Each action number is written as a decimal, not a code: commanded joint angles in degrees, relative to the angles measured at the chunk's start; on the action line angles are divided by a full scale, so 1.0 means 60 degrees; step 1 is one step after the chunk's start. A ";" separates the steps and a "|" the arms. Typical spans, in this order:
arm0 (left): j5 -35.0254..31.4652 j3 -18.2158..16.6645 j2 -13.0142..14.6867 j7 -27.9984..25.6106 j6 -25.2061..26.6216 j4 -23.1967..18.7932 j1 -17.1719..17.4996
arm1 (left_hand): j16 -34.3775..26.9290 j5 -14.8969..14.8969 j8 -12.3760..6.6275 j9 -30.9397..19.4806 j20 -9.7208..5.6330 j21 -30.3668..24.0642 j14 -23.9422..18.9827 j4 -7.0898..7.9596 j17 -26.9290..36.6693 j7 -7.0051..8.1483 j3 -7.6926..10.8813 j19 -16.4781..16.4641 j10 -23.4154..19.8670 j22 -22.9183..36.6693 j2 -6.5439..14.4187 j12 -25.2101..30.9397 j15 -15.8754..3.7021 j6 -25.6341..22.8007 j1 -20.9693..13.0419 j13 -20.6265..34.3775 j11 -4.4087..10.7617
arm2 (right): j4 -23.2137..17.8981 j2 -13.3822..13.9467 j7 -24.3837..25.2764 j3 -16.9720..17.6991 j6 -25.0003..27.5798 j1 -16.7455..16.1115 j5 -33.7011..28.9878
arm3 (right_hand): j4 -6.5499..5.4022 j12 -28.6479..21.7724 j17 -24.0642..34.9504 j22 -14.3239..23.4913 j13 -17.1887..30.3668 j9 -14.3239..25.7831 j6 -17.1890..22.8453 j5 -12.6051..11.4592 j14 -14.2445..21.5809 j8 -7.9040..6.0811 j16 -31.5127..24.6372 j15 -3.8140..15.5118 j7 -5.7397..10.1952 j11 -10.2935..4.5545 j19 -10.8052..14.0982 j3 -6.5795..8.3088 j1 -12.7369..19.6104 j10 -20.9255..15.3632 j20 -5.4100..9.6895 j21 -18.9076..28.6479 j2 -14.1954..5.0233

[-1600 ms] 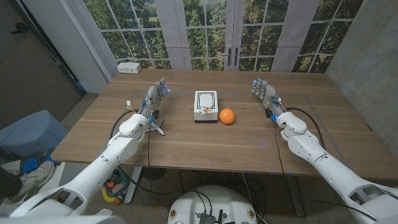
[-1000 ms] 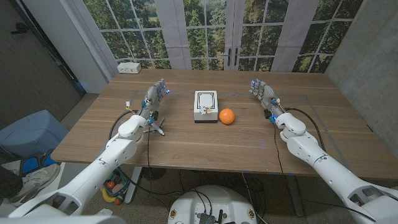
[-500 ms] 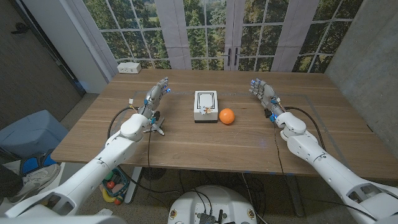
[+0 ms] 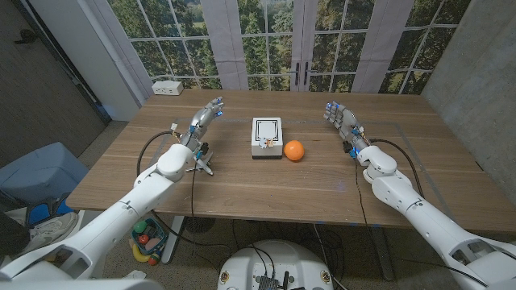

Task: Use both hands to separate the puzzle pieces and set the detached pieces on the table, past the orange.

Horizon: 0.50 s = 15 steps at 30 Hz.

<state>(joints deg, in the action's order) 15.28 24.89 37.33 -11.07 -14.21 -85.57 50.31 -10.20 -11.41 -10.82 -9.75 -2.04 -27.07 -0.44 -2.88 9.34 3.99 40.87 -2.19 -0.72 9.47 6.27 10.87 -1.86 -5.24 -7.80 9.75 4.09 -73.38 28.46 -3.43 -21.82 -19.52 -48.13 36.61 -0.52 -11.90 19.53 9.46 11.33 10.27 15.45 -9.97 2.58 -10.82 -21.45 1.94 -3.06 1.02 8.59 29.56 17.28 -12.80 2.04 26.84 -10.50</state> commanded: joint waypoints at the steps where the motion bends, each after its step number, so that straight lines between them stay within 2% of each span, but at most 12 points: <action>1: -0.1374 0.0264 0.0416 -0.0222 0.0179 -0.0373 -0.0099 | -0.0038 0.0035 0.0008 -0.0016 -0.0071 0.0033 -0.0041 -0.0104 0.0030 0.0028 -0.0012 -0.0089 -0.0028 0.0053 -0.0007 0.0067 -0.0256 -0.0096 -0.0105 0.0040 0.0079 | -0.0299 0.0081 0.0232 0.0086 -0.0088 -0.0235 -0.0071 | 0.0051 -0.0087 0.0009 0.0043 0.0053 0.0026 0.0077 -0.0026 0.0082 -0.0040 -0.0061 0.0219 0.0029 -0.0009 0.0098 0.0005 0.0048 -0.0129 0.0513 -0.0044 0.0020; 15: -0.2380 0.0473 0.0783 -0.0122 0.0431 -0.0893 -0.0158 | -0.0031 0.0083 0.0023 -0.0020 0.0008 0.0110 -0.0072 -0.0337 0.0033 0.0093 -0.0058 -0.0125 -0.0036 0.0057 -0.0025 0.0048 -0.0309 -0.0141 -0.0174 0.0042 0.0120 | -0.0534 0.0124 0.0402 0.0184 -0.0266 -0.0494 -0.0095 | 0.0103 -0.0084 -0.0005 0.0045 0.0054 0.0027 0.0088 -0.0019 0.0085 -0.0042 -0.0048 0.0217 0.0032 -0.0019 0.0115 0.0016 0.0088 -0.0131 0.0510 -0.0080 0.0018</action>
<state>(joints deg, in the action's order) 5.84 26.65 40.27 -12.22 -12.70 -88.68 49.77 -10.20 -11.01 -10.82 -9.75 -1.93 -26.47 -0.52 -4.35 9.35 4.40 40.57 -2.30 -1.02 9.66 6.27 10.87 -1.94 -5.65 -8.25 9.74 4.39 -75.34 28.94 -2.03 -21.22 -20.36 -49.81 36.20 -0.13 -11.90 19.40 9.46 11.32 10.26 15.45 -9.97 2.58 -10.82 -21.45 1.94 -3.06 0.71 8.60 29.67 17.28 -13.11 2.06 26.39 -10.50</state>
